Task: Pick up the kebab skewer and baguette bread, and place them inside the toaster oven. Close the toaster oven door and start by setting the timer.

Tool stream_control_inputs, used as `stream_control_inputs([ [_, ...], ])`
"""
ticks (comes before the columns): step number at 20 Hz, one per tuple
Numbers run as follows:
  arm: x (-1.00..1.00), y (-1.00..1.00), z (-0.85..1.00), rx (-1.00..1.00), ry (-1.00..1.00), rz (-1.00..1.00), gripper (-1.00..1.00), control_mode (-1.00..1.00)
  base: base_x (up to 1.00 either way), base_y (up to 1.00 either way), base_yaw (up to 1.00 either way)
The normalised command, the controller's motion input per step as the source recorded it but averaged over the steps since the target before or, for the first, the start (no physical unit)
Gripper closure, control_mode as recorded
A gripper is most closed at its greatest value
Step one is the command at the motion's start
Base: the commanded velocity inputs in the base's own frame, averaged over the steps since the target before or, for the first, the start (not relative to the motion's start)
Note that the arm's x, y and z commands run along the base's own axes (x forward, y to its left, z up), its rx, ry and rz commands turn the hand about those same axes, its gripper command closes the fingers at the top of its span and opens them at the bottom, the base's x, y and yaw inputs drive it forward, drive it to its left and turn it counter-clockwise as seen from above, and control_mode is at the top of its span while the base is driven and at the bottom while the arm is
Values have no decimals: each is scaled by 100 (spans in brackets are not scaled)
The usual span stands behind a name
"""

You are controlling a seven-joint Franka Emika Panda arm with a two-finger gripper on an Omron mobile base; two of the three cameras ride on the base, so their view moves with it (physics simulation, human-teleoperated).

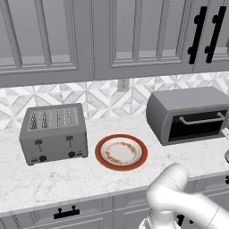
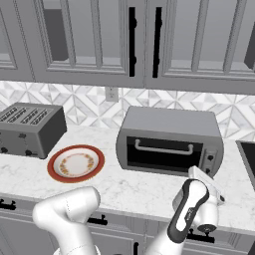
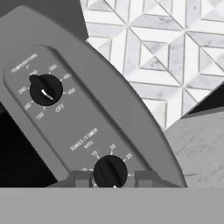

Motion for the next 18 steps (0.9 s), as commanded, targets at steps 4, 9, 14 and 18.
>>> stream_control_inputs([
  [4, 0, 2, 0, 24, -6, 0, 100, -100, 0, 0, 0],
  [9, 0, 6, 0, 26, -8, 0, 100, -100, 0, 0, 0],
  [14, 0, 6, 0, 32, -6, 0, 100, -100, 0, 0, 0],
  [18, 0, 10, 0, 34, -5, 0, 100, -100, 0, 0, 0],
])
